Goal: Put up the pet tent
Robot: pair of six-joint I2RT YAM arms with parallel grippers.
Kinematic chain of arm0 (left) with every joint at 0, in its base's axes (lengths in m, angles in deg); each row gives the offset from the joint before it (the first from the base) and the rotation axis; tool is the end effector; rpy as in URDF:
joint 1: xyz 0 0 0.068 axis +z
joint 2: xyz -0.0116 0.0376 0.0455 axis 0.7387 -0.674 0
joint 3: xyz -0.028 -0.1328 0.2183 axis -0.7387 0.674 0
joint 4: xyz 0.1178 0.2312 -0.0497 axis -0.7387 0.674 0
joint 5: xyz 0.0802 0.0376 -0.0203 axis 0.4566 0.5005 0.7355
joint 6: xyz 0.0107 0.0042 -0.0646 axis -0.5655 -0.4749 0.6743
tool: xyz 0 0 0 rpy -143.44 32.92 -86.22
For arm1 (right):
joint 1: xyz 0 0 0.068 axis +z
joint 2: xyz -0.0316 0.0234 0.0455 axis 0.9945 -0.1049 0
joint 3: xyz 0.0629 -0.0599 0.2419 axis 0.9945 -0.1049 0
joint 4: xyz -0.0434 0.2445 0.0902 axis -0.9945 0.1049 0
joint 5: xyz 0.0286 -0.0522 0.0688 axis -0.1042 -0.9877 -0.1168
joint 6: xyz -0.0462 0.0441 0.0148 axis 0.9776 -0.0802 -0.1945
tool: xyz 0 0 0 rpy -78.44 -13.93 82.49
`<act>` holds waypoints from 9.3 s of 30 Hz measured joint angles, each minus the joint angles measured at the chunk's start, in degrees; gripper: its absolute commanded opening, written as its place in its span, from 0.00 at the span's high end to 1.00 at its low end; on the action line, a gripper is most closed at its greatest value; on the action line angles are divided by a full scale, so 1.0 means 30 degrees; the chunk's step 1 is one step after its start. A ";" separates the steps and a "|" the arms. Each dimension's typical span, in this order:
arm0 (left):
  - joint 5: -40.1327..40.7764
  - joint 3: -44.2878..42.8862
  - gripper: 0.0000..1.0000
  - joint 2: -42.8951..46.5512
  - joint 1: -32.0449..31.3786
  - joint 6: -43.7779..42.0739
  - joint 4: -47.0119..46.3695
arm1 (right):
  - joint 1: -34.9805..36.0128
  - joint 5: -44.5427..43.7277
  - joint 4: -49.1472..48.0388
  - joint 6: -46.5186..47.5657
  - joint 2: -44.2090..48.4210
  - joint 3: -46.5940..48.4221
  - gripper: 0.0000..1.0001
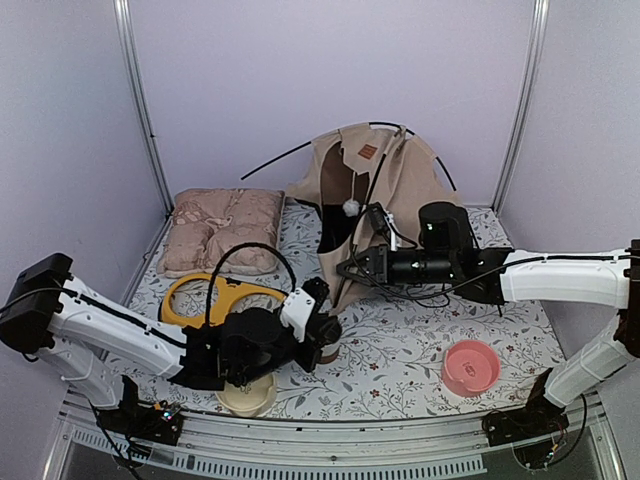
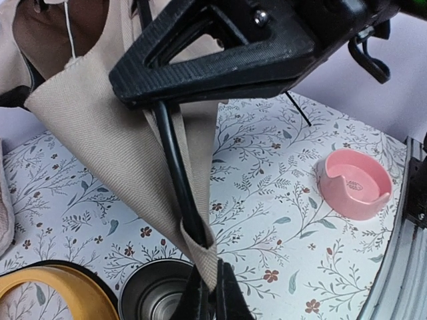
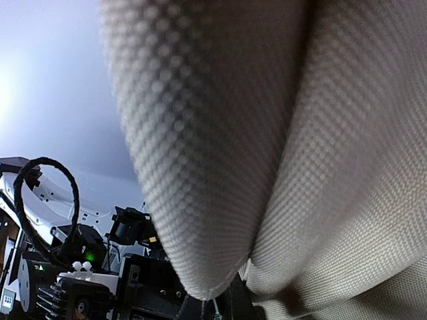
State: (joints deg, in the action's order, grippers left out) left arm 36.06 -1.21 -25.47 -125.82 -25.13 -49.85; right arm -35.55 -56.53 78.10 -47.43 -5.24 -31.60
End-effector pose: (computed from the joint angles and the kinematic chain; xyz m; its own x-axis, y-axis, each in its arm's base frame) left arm 0.0929 -0.3168 0.1780 -0.2178 0.1415 -0.9657 0.7147 0.6969 -0.0591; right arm 0.2178 0.2747 0.2503 -0.7579 0.0436 -0.6509 -0.5787 0.4157 0.7017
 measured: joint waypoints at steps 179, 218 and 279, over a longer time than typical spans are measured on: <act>-0.3395 -0.5421 0.99 0.0051 0.5712 0.1064 0.8123 | 0.1982 -0.5719 0.2630 0.1173 -0.3111 0.4663 1.00; -0.8531 -0.5472 1.00 0.5282 1.4010 -0.3395 0.8517 | -0.4801 -0.7490 1.2284 0.8072 0.7803 0.4670 0.03; -1.2014 -0.4138 1.00 0.8021 1.7719 -0.2171 1.0156 | -0.8808 -0.1756 1.1999 1.2859 0.0342 0.4925 1.00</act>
State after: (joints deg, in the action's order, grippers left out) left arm 0.02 -13.62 -1.40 -72.66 -31.64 -19.38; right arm -61.98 -61.80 114.10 -8.85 -4.21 -16.83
